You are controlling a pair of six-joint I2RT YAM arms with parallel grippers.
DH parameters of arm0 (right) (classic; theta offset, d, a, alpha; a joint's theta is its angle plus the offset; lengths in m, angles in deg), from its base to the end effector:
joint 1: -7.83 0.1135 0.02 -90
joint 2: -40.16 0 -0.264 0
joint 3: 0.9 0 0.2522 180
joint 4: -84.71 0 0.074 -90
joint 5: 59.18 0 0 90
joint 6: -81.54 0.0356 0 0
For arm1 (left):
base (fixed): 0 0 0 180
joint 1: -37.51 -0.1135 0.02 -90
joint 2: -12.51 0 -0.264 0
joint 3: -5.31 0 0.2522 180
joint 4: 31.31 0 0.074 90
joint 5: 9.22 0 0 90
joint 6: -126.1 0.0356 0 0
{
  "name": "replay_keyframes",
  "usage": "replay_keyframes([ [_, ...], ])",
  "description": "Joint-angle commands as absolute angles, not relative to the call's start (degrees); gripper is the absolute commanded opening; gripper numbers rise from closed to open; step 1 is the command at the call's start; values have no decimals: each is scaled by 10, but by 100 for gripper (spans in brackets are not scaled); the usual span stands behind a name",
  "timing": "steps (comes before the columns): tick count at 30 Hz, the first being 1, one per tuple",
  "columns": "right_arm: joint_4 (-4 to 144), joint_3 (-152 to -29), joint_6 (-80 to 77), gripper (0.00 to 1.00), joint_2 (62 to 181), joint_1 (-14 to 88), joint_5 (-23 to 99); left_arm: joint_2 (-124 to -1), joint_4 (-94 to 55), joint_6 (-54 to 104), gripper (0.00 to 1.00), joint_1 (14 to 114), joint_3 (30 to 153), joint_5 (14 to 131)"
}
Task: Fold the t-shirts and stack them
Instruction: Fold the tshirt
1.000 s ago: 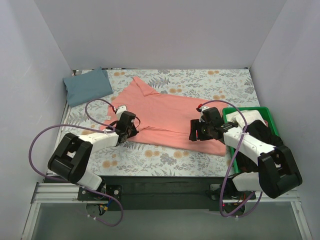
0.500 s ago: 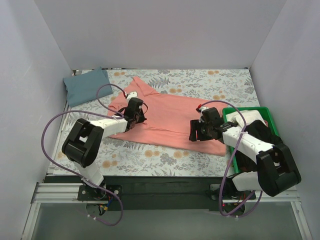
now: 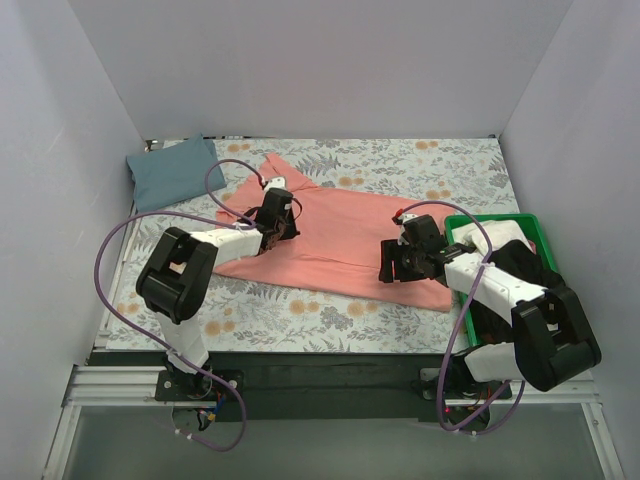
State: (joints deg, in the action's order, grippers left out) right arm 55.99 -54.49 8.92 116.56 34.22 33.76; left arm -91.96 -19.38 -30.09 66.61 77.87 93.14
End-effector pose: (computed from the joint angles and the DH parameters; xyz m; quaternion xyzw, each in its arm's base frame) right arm 0.2308 0.1166 0.1866 -0.0826 0.9403 0.1452 0.2966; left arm 0.3344 -0.1774 0.1605 -0.3309 0.8537 -0.2213 0.3358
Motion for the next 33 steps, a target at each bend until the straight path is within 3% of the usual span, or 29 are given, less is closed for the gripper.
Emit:
replay_keyframes([
  [1, 571, -558, 88, 68, 1171, 345, 330, -915, -211, -291, 0, 669, 799, 905],
  [15, 572, -556, 84, 69, 1168, 345, 325, -939, -216, -288, 1, 668, 814, 879],
  [17, 571, -555, 85, 69, 1165, 345, 324, -943, -217, -288, 10, 669, 818, 878],
  [19, 572, -555, 84, 69, 1163, 345, 323, -943, -219, -292, 37, 669, 818, 880],
  [22, 572, -554, 85, 69, 1160, 345, 321, -938, -229, -295, 60, 669, 821, 882],
  [33, 571, -547, 89, 69, 1148, 345, 323, -894, -292, -307, 69, 668, 820, 812],
])
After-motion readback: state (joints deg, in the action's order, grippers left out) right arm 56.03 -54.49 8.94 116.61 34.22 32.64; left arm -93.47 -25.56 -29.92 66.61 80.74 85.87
